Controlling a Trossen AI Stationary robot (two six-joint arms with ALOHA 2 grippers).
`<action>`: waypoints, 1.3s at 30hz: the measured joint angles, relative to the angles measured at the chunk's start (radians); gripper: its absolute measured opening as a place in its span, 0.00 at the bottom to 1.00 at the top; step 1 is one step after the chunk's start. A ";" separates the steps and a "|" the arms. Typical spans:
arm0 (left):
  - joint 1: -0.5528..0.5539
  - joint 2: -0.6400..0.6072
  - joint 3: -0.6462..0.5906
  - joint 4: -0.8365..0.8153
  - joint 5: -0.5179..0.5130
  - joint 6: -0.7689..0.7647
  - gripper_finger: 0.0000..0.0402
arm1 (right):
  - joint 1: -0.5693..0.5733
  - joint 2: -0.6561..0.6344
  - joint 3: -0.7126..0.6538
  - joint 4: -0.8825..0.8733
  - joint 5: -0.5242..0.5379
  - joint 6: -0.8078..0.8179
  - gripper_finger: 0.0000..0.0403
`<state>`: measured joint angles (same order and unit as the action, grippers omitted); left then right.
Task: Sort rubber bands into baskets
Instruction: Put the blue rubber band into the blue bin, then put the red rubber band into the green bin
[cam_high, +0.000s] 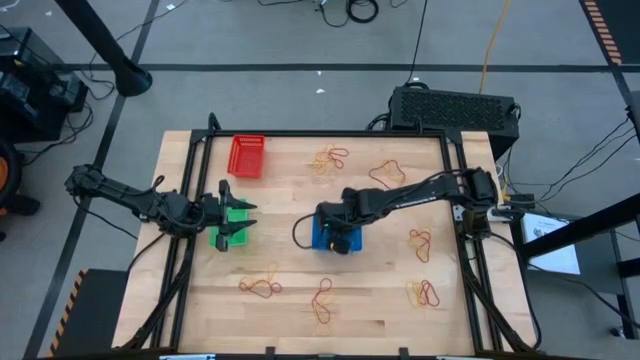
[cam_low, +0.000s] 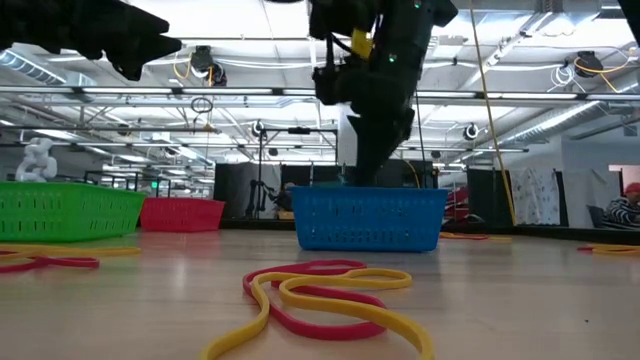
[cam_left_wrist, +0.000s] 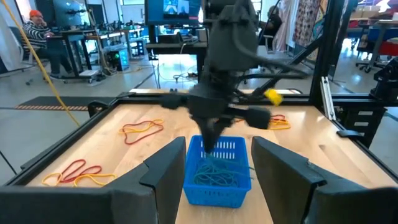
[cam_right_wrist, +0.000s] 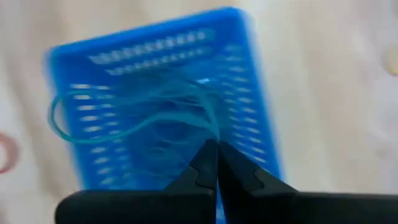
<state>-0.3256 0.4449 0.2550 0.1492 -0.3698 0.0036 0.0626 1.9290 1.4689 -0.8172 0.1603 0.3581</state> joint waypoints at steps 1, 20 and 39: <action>0.000 0.000 0.000 0.000 0.000 0.000 0.48 | -0.007 -0.003 0.000 -0.016 0.006 0.013 0.00; 0.000 0.000 0.000 -0.004 0.065 -0.030 0.48 | 0.038 -0.003 0.000 -0.045 -0.009 0.070 0.13; -0.153 0.355 0.079 0.068 0.126 -0.486 0.48 | 0.223 -0.095 0.000 0.078 0.128 -0.140 0.24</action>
<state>-0.4788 0.7996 0.3342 0.2169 -0.2441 -0.4825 0.2859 1.8340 1.4685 -0.7397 0.2884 0.2177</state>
